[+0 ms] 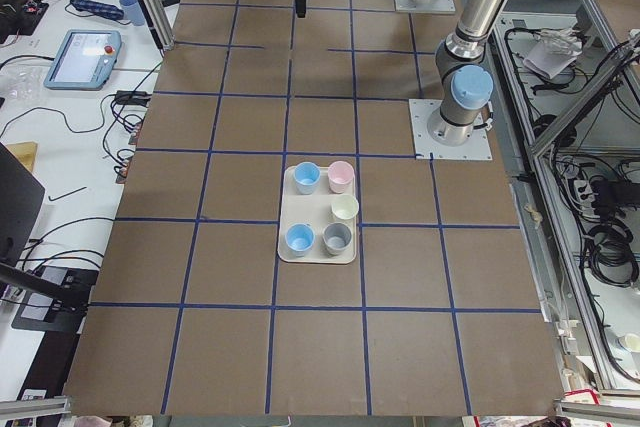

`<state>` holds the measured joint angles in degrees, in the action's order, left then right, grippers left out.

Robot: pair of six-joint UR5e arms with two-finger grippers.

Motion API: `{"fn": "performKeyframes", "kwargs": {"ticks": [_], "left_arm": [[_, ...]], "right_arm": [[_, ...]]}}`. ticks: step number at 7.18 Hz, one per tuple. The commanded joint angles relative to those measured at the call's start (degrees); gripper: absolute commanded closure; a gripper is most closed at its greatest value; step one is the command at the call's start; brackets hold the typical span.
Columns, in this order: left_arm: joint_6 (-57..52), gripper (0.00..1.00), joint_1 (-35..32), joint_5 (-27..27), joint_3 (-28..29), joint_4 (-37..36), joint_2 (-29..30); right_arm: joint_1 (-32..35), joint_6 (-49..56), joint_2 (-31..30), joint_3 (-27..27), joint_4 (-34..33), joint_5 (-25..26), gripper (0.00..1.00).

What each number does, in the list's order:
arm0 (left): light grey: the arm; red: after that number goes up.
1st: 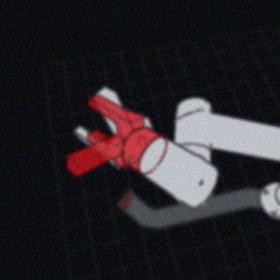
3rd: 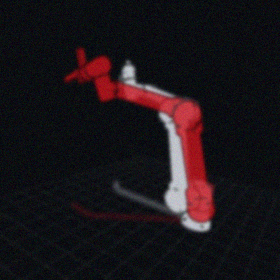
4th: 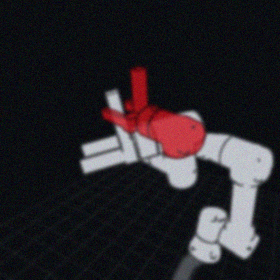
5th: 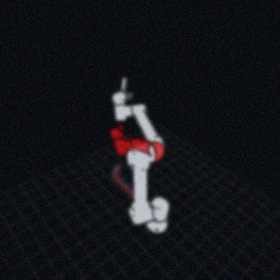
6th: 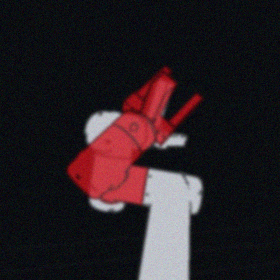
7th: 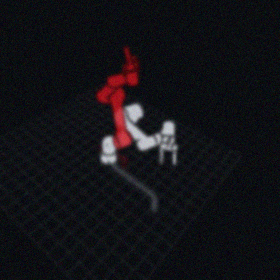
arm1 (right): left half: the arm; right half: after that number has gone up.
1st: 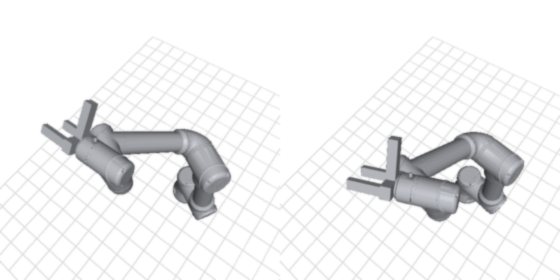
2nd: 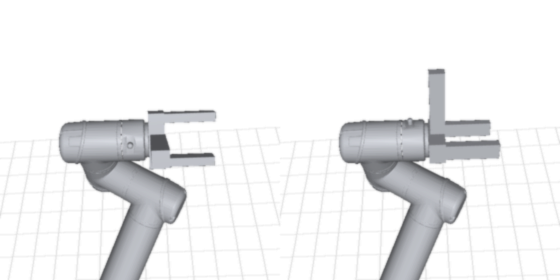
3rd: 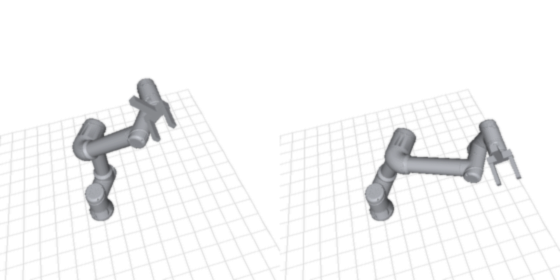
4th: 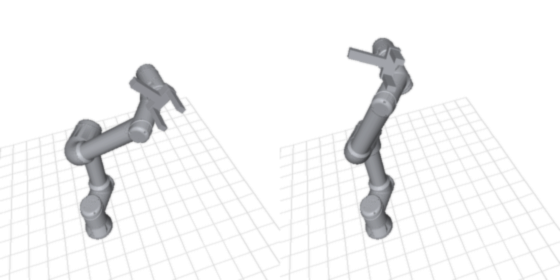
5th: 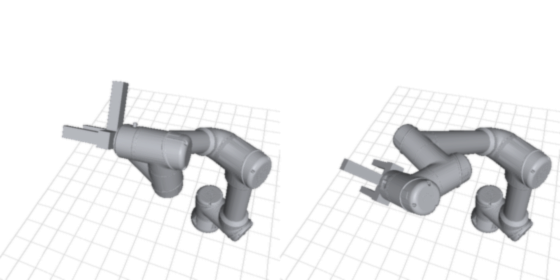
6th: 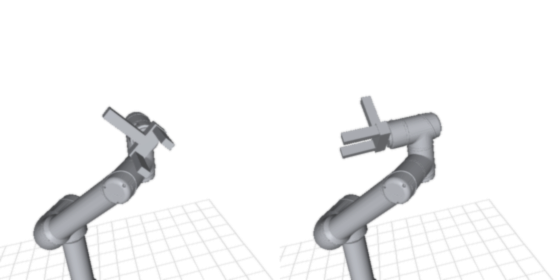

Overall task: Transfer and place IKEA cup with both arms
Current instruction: 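Close the right gripper on the yellow cup and lift it off the rack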

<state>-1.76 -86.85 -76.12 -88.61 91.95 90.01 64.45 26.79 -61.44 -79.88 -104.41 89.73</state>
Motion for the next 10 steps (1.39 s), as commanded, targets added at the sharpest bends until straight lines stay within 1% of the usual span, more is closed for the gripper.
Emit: {"fn": "performKeyframes", "kwargs": {"ticks": [1, 2, 3, 4, 6, 7, 8, 9, 10], "left_arm": [[0.09, 0.00, 0.01, 0.09, 0.02, -0.11, -0.10], [0.87, 0.00, 0.19, 2.88, 0.37, -0.19, -0.01], [1.58, 0.00, 0.80, 4.73, 0.63, -0.11, -0.09], [1.58, 0.00, 1.15, 5.62, 0.64, -0.11, -0.18], [1.84, 0.00, 1.16, 5.72, 0.64, -0.11, -0.18], [1.93, 0.00, 1.24, 7.89, 0.90, -0.11, -0.27], [4.46, 0.00, 1.42, 10.52, 0.81, -0.11, -0.45], [4.74, 0.00, 1.50, 12.64, 0.64, -0.11, -0.45], [5.01, 0.00, 1.51, 17.36, 0.38, -0.11, -0.71]], "right_arm": [[-0.03, 0.02, -0.69, 0.77, 0.78, 0.00, 0.59], [-0.03, 0.02, -1.30, 1.12, 1.48, 0.09, 0.59], [-0.03, 0.02, -2.61, 2.17, 4.62, 0.53, 0.59], [-0.03, -0.07, -3.85, 3.49, 8.22, 0.88, 0.59], [-0.29, -0.16, -8.40, 5.34, 15.87, 1.93, 0.59], [-0.47, -0.16, -10.43, 5.95, 19.56, 2.46, 0.59], [-0.56, -0.07, -12.89, 6.22, 22.73, 2.03, 0.58], [-0.47, -0.07, -15.43, 6.22, 26.24, 1.59, 0.58], [-0.56, 0.28, -16.59, 6.31, 29.67, -3.11, 0.58]]}}
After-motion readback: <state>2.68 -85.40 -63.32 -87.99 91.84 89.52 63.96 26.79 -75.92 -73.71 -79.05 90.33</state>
